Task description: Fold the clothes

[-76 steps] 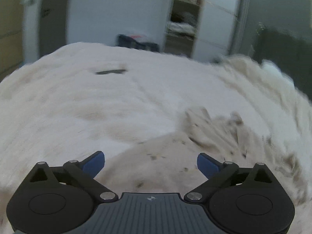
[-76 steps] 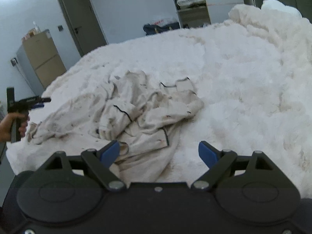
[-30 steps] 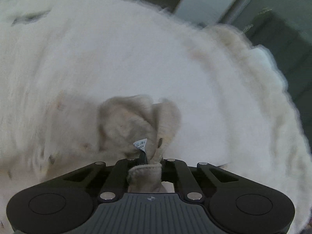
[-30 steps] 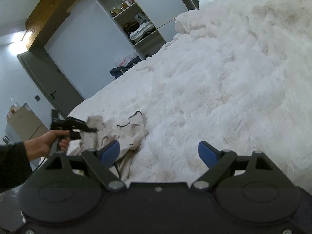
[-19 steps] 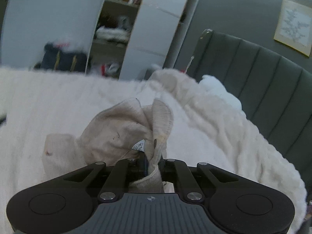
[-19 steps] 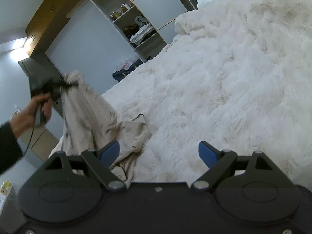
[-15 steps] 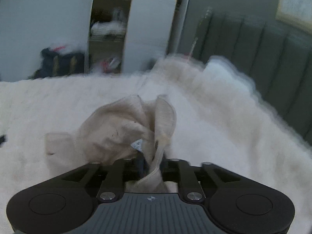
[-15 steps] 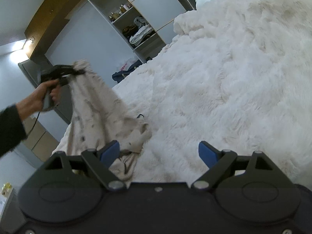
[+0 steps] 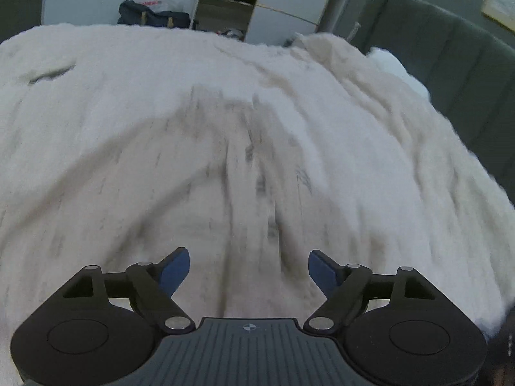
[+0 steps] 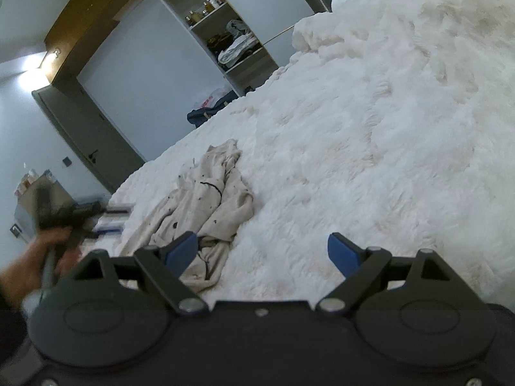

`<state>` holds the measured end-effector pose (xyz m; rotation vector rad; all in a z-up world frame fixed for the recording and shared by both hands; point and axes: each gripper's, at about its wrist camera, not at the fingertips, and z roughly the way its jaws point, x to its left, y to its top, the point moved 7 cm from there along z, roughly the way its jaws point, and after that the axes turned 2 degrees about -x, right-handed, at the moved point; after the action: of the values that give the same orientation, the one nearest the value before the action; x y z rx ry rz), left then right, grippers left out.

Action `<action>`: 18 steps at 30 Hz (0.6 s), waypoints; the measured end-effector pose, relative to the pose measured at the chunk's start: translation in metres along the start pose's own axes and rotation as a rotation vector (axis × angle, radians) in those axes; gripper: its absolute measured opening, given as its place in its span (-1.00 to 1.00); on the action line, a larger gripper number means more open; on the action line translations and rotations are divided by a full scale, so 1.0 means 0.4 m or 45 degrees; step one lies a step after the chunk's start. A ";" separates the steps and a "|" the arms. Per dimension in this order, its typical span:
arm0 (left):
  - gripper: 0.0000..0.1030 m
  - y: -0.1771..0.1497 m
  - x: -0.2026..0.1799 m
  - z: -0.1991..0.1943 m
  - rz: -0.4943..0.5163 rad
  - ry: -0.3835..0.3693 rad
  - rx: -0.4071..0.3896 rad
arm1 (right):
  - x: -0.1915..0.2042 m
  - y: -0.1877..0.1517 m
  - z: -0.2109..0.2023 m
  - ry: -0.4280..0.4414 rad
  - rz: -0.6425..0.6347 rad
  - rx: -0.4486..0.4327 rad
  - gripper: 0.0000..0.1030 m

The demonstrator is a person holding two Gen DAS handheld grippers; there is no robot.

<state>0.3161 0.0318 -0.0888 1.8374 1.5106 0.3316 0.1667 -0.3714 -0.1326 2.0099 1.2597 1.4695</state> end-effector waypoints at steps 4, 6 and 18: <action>0.49 -0.172 -0.032 0.023 0.059 0.011 0.021 | 0.024 -0.010 0.011 -0.014 -0.068 0.029 0.70; 0.49 -0.197 -0.038 0.040 0.082 0.049 -0.022 | 0.042 -0.019 0.015 -0.022 -0.121 0.045 0.70; -0.99 -0.154 -0.011 -0.192 -0.173 -0.210 -0.367 | 0.088 -0.043 -0.028 -0.024 -0.254 0.005 0.70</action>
<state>0.2224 0.0588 -0.0744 1.4920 1.3867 0.3070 0.1515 -0.3356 -0.1199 1.8359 1.4100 1.3519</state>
